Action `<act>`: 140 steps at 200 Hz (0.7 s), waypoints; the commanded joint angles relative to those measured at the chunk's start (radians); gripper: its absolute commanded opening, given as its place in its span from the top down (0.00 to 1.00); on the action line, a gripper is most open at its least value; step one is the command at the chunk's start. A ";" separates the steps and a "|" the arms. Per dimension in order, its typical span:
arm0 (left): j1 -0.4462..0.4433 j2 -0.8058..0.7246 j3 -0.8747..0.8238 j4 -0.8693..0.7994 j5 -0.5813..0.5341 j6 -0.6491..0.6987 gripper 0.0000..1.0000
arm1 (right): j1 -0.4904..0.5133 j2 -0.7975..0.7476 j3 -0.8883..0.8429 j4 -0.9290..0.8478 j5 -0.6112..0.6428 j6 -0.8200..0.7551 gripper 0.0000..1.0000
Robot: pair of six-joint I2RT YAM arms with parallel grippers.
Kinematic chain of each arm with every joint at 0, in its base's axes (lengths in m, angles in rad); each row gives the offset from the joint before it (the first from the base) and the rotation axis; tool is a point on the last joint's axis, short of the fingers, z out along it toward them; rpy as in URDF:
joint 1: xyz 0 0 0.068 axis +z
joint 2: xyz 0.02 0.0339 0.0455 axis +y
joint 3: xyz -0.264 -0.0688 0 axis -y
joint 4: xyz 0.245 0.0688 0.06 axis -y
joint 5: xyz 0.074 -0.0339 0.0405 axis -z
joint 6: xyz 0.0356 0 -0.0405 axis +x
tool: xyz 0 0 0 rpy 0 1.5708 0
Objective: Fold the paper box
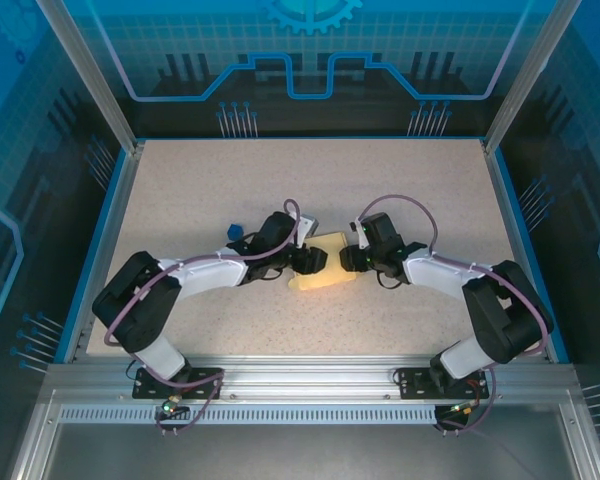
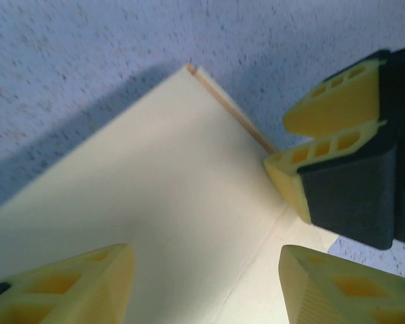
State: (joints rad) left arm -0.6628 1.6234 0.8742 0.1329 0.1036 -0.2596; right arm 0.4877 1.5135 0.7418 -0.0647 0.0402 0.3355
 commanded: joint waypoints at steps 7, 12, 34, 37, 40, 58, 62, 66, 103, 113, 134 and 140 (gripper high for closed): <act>0.039 -0.022 0.028 0.011 -0.046 0.025 0.38 | -0.013 -0.054 0.043 -0.080 -0.017 -0.041 0.49; 0.049 -0.017 0.034 0.006 -0.045 0.027 0.38 | -0.014 -0.063 0.046 -0.088 -0.017 -0.042 0.48; 0.096 0.025 0.087 -0.046 -0.024 0.043 0.36 | -0.006 -0.109 0.053 -0.134 -0.019 -0.049 0.47; 0.103 0.033 0.096 -0.056 -0.019 0.045 0.36 | -0.004 -0.114 0.054 -0.144 -0.018 -0.048 0.46; 0.110 0.043 0.106 -0.066 -0.014 0.048 0.36 | -0.001 -0.120 0.054 -0.154 -0.016 -0.047 0.46; 0.137 0.099 0.174 -0.138 0.022 0.059 0.35 | 0.021 -0.153 0.051 -0.213 -0.010 -0.045 0.45; 0.141 0.112 0.190 -0.156 0.031 0.065 0.35 | 0.027 -0.159 0.049 -0.227 -0.011 -0.044 0.45; 0.144 0.127 0.207 -0.175 0.040 0.069 0.35 | 0.032 -0.164 0.046 -0.241 -0.012 -0.044 0.45; 0.156 0.231 0.316 -0.293 0.113 0.104 0.34 | 0.091 -0.199 0.013 -0.353 -0.062 -0.043 0.44; 0.161 0.255 0.342 -0.319 0.143 0.111 0.34 | 0.098 -0.205 -0.006 -0.356 -0.105 -0.037 0.44; 0.162 0.289 0.396 -0.379 0.192 0.132 0.33 | 0.106 -0.207 -0.050 -0.306 -0.242 -0.024 0.43; 0.163 0.293 0.402 -0.387 0.202 0.135 0.33 | 0.107 -0.201 -0.058 -0.289 -0.272 -0.020 0.43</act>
State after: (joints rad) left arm -0.5095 1.8908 1.2163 -0.1474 0.2111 -0.1726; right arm 0.5819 1.3231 0.7288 -0.3481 -0.0662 0.3061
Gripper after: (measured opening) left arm 0.667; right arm 0.566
